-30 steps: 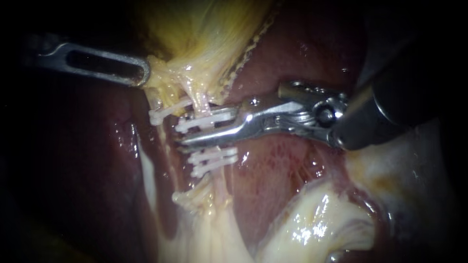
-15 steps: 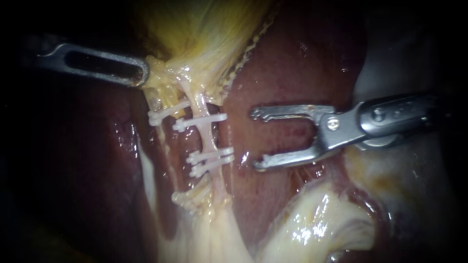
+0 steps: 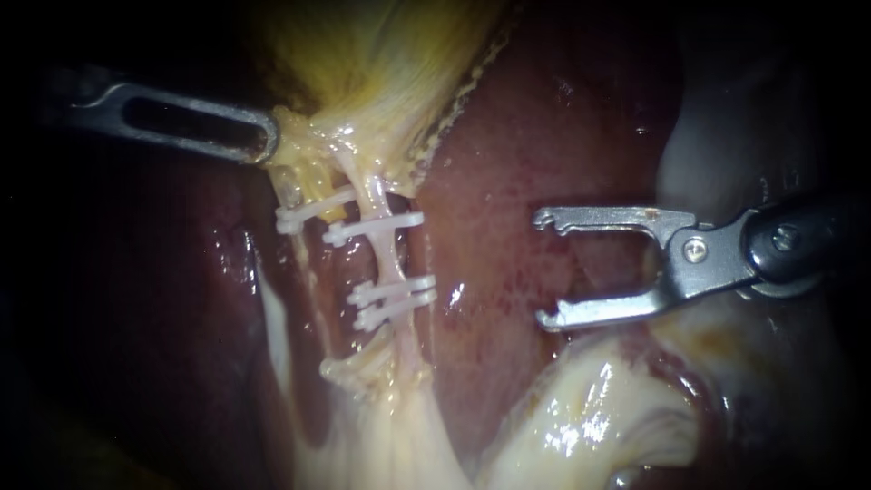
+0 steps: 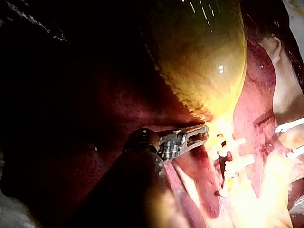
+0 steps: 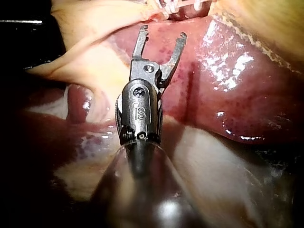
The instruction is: Going back third clip right tube
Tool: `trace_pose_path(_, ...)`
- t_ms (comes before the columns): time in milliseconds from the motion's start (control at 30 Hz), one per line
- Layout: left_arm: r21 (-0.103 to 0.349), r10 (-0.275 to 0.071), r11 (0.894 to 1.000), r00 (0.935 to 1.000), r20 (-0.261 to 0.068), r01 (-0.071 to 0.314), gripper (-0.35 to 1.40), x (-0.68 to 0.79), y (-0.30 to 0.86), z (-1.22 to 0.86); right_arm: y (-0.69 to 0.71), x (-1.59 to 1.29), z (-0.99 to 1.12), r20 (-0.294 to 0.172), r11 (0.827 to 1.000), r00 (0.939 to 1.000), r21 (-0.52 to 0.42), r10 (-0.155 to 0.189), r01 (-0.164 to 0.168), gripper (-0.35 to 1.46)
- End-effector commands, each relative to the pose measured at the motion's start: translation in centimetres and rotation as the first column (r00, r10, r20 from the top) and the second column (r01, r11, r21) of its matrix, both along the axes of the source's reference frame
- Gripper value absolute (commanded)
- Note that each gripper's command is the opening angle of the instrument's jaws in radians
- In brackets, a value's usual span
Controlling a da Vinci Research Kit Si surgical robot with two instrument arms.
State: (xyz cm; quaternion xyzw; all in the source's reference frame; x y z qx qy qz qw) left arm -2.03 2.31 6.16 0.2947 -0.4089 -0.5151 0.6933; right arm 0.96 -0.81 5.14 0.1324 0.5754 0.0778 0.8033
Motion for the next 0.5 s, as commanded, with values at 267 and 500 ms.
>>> trace_pose_path(267,-0.002,0.024,1.000,0.9997,0.010,-0.024,-0.35,-0.30,-0.14,0.21,-0.01,0.00,0.00,0.000,1.000,1.0000,-0.001,-0.001,0.001,0.50)
trace_pose_path(500,0.000,0.026,1.000,0.9996,0.013,-0.026,-0.35,-0.30,-0.12,0.20,-0.02,0.00,-0.01,0.000,1.000,1.0000,-0.001,-0.001,0.001,0.50)
